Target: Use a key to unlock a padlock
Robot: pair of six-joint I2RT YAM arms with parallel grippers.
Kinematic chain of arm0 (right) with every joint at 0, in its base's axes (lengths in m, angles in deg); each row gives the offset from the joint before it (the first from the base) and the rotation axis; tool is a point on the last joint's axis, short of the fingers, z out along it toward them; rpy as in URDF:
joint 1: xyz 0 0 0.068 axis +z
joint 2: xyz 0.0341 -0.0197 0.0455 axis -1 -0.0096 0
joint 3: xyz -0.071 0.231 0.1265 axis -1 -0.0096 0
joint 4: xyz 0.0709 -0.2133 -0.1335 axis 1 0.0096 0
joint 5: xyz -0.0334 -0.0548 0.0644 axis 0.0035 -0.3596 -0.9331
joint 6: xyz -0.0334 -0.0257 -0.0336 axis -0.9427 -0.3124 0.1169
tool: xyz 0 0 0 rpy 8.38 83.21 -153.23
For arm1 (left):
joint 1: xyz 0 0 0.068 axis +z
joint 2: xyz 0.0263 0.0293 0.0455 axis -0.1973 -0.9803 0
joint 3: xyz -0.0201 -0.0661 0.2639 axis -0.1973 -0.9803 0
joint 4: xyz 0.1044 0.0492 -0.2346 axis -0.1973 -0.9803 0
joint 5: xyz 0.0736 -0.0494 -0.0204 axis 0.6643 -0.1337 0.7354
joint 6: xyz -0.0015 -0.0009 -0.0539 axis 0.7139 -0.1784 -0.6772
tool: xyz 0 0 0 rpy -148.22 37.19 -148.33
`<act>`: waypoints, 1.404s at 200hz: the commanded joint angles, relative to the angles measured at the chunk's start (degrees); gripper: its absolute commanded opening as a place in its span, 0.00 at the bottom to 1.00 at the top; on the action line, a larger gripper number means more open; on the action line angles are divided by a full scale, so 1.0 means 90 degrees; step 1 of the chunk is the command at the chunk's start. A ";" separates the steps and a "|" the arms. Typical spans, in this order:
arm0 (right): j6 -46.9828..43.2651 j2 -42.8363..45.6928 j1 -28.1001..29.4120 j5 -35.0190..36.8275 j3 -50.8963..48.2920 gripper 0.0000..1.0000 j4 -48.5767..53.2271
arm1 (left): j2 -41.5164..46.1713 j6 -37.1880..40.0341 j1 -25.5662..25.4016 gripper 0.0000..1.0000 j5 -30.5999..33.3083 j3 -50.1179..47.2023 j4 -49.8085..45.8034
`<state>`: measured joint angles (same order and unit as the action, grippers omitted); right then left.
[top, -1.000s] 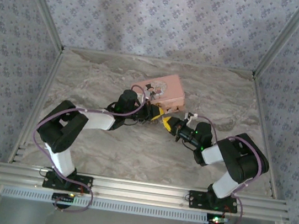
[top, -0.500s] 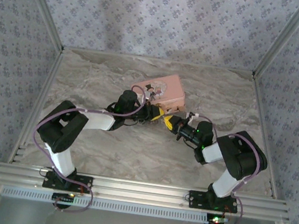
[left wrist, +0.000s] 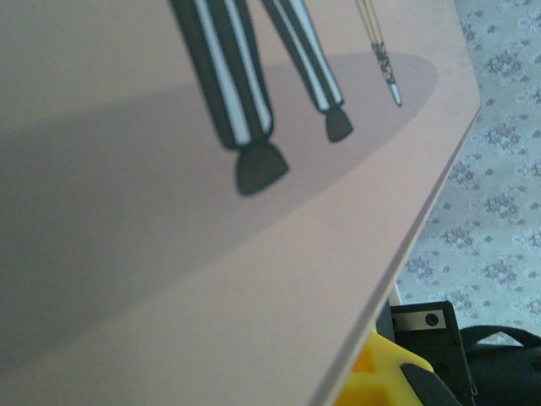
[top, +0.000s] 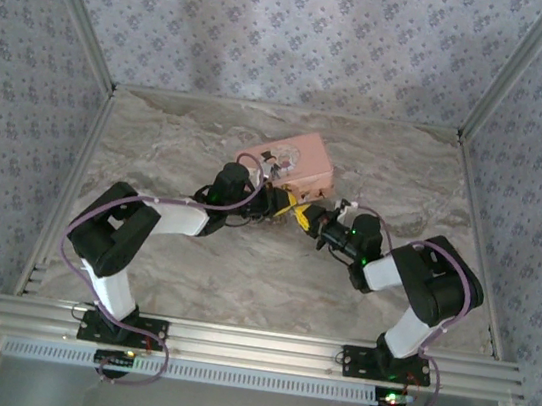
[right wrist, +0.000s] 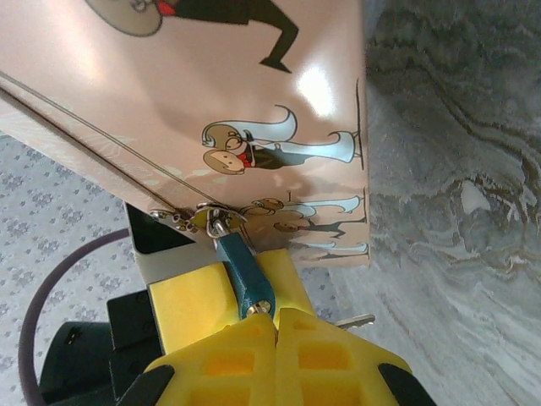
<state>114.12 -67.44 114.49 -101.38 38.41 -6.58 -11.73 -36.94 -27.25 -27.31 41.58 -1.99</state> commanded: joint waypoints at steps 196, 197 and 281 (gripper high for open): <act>-0.2629 0.1680 -0.0505 -0.1023 -0.0556 0.31 0.3207 | 0.0179 0.0500 -0.0185 0.00 -0.0778 0.0143 -0.1009; -0.2676 0.1705 -0.0506 -0.1018 -0.0559 0.31 0.3307 | 0.0178 0.0496 -0.0188 0.00 -0.0775 0.0144 -0.1010; -0.7158 0.4914 -0.0115 0.1268 0.1223 0.40 1.0384 | 0.0146 0.0407 -0.0181 0.00 -0.0833 0.0242 -0.1096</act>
<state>63.96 -24.19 111.30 -98.21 44.64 67.91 -11.92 -31.50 -28.80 -30.65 41.95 -10.36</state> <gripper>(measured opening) 0.390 0.092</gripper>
